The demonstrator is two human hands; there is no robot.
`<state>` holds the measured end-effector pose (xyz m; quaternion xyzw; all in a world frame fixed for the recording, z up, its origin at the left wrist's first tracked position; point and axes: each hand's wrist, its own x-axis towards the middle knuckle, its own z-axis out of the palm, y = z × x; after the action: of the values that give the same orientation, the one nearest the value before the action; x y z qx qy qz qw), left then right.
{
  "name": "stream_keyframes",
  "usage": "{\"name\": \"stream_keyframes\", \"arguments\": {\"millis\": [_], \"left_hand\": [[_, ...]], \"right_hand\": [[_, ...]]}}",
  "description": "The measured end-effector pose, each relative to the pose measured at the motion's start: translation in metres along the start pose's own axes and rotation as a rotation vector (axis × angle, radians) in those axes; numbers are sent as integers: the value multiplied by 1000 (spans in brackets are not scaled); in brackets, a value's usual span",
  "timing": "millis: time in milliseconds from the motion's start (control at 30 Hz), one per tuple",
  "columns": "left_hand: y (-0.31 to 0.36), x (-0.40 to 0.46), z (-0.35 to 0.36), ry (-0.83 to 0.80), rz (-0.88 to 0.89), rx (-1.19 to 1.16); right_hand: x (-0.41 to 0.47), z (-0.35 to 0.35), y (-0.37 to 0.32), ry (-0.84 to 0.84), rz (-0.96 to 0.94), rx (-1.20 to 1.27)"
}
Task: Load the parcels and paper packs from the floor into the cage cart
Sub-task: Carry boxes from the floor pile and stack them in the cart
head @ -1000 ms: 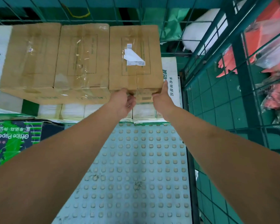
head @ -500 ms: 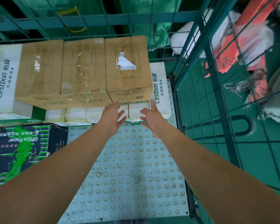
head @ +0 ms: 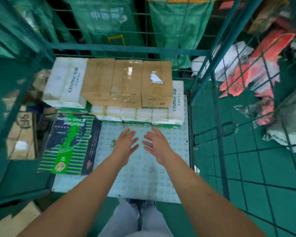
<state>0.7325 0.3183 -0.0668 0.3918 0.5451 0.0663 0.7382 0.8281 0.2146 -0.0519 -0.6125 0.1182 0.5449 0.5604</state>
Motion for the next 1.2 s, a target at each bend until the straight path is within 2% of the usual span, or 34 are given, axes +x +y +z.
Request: {"name": "stream_keyframes", "arguments": {"millis": [233, 700, 933, 1200], "left_hand": [[-31, -94, -121, 154, -14, -140], [-161, -254, -418, 600, 23, -708], [-224, -316, -511, 807, 59, -984], [-292, -363, -549, 975, 128, -1333]], "right_hand": [[-63, 99, 67, -120, 75, -131], [-172, 334, 284, -446, 205, -809], [-218, 417, 385, -632, 201, -1152], [-256, 468, 470, -804, 207, -1451]]}}
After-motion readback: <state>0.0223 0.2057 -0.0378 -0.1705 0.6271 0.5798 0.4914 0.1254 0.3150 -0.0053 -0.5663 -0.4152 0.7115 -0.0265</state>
